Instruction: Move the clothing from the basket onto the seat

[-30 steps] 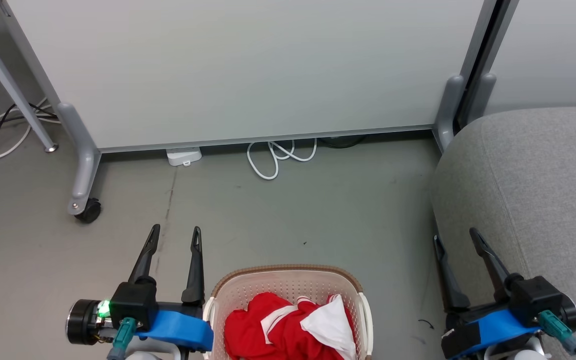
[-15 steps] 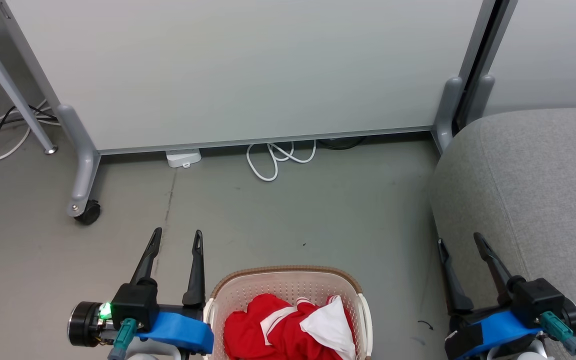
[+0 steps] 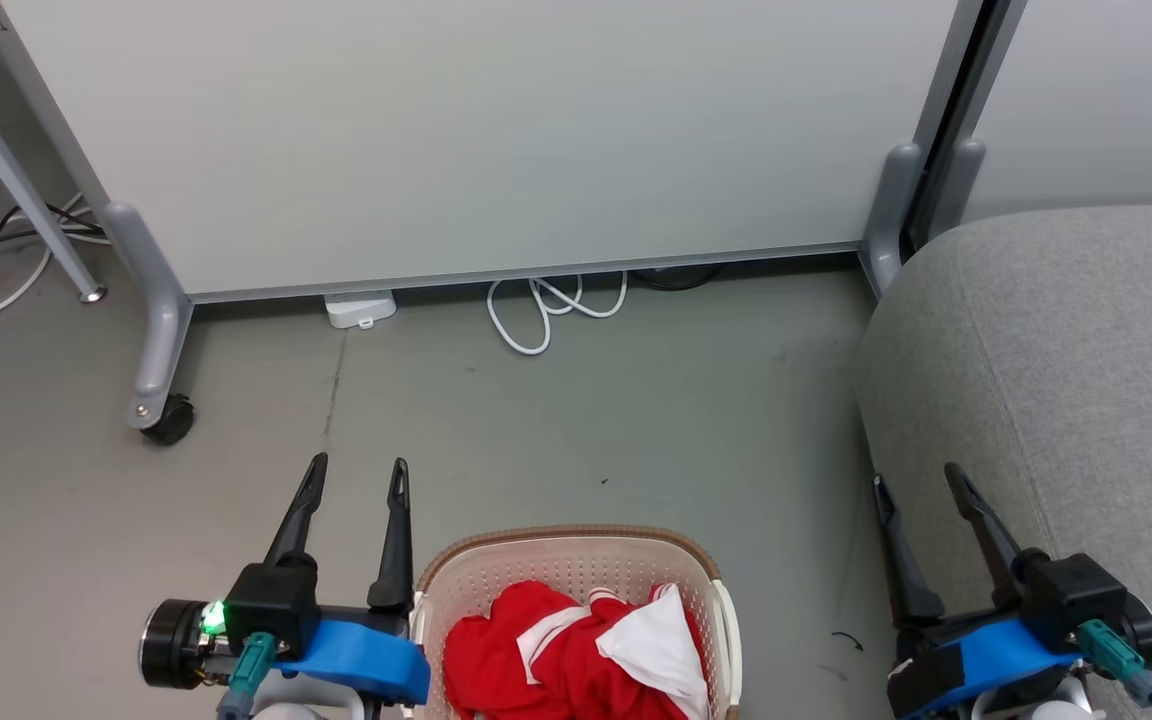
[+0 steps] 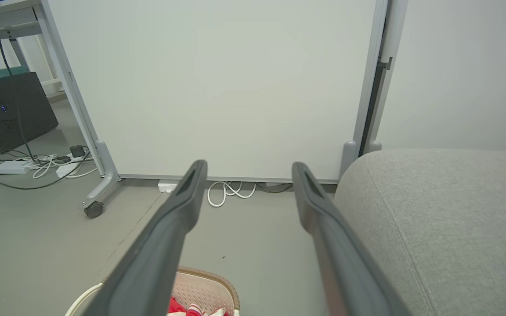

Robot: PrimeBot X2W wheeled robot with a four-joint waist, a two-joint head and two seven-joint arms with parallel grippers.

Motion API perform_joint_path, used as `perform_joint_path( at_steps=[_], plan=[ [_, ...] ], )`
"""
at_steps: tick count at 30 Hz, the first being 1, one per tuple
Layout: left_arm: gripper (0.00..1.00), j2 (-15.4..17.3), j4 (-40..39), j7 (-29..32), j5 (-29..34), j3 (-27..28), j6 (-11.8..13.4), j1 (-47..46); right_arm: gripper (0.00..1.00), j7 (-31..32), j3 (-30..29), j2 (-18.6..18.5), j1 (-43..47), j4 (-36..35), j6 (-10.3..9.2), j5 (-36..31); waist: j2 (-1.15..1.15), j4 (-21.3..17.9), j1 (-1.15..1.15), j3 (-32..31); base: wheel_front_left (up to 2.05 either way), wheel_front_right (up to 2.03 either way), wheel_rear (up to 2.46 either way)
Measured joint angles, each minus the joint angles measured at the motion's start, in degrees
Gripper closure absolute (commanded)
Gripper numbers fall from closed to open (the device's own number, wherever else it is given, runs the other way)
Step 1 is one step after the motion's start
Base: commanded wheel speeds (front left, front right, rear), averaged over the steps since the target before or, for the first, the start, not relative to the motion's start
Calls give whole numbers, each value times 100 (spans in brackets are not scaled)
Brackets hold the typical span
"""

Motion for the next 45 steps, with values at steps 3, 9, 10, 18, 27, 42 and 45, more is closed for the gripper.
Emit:
perform_joint_path(
  at_steps=[3, 9, 10, 18, 27, 42, 45],
  plan=[
    [0, 0, 26, -1, 3, -37, -55, -95, 0, 0, 13, 0, -5, -18, 1, 9, 0, -24, 0, 39, 0, 0, 0],
    [0, -1, 179, -1, 101, -115, -219, -388, 0, 0, 13, -2, -108, -94, 1, 3, 0, -107, 0, 197, 0, 0, 0],
    [0, 2, 229, -1, 124, -134, -256, -447, 0, -1, 18, -1, -131, -114, 1, -7, 0, -126, 0, 234, 0, 0, 0],
    [0, 64, 784, -7, 211, -382, -459, -1086, 0, -1, 46, -3, -422, -330, 1, -91, 0, -309, 0, 715, 0, 0, 0],
    [0, 124, 1755, -7, 245, -983, -559, -1989, 0, -1, 109, -4, -982, -576, 1, -237, 0, -547, 0, 1559, 0, 0, 0],
    [0, 238, 3634, -5, -300, -2383, -590, -3293, 0, -1, 366, -5, -1683, -857, 1, -423, 0, -926, 1, 2933, 0, 0, 0],
    [0, 242, 4031, -7, -378, -2664, -590, -3526, 0, -1, 411, -7, -1770, -902, 1, -446, 0, -992, 1, 3172, 0, 0, 0]
  ],
)
